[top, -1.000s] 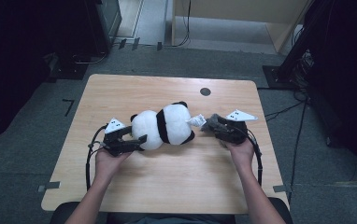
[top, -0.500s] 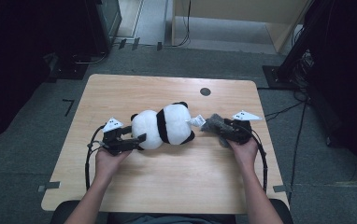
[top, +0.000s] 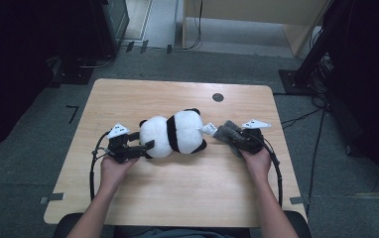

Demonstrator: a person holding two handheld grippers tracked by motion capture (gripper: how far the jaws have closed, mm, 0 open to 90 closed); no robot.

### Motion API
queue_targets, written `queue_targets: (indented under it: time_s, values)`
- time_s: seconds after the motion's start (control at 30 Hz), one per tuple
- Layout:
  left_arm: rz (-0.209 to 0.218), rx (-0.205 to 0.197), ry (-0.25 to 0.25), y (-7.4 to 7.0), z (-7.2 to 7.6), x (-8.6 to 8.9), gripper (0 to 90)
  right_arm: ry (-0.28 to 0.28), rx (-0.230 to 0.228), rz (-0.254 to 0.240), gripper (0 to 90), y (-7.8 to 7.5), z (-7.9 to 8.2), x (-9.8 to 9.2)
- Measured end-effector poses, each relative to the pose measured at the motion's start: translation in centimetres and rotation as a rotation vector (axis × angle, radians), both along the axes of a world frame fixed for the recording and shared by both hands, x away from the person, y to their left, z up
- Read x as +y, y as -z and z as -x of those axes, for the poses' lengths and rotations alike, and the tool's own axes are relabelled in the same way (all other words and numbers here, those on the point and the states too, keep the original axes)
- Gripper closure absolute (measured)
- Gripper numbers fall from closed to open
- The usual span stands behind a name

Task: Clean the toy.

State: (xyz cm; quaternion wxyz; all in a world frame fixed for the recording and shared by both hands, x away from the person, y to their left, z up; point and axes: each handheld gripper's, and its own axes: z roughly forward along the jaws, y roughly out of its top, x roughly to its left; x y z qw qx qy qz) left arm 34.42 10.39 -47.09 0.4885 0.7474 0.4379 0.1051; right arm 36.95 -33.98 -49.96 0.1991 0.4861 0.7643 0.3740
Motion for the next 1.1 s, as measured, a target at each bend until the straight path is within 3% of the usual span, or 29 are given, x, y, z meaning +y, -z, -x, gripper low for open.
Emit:
queue_targets:
  time_s: [0.17,0.3,0.4,0.6,0.9,1.1]
  values:
    - [-0.001,0.005,0.006,0.1,-0.2,-0.1,19.6,0.012,0.015,0.053,72.9,0.3,0.0,0.2]
    - [-0.003,0.003,0.006,0.1,-0.2,-0.1,19.5,0.020,0.004,0.070,77.2,0.1,0.2,0.6]
    - [-0.002,0.004,0.008,0.2,-0.2,-0.1,19.4,0.026,0.003,0.057,77.8,-0.3,0.3,0.7]
    - [-0.003,0.009,0.008,0.1,-0.1,-0.1,19.7,0.036,0.010,-0.016,77.8,-1.3,0.4,0.6]
    - [-0.004,0.018,0.012,0.1,-0.1,-0.2,19.8,0.002,-0.011,-0.028,77.7,-4.2,0.5,1.3]
    - [-0.010,0.018,0.013,0.2,-0.1,-0.2,19.0,-0.019,0.000,-0.046,77.6,-5.9,0.2,1.6]
